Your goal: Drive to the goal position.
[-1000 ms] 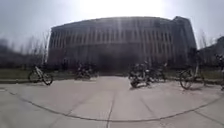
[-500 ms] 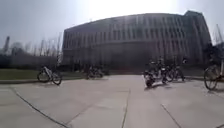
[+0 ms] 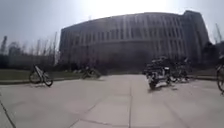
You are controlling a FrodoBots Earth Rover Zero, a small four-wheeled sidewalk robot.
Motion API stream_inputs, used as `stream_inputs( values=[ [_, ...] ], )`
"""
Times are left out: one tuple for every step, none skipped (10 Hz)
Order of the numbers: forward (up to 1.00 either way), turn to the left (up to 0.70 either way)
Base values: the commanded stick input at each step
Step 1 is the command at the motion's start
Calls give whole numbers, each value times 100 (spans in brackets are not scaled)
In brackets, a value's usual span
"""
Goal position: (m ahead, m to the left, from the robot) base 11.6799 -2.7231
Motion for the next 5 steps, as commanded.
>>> stream_inputs(
  values=[
    [100,0],
    [100,0],
    [100,0],
    [100,0],
    [100,0]
  ],
)
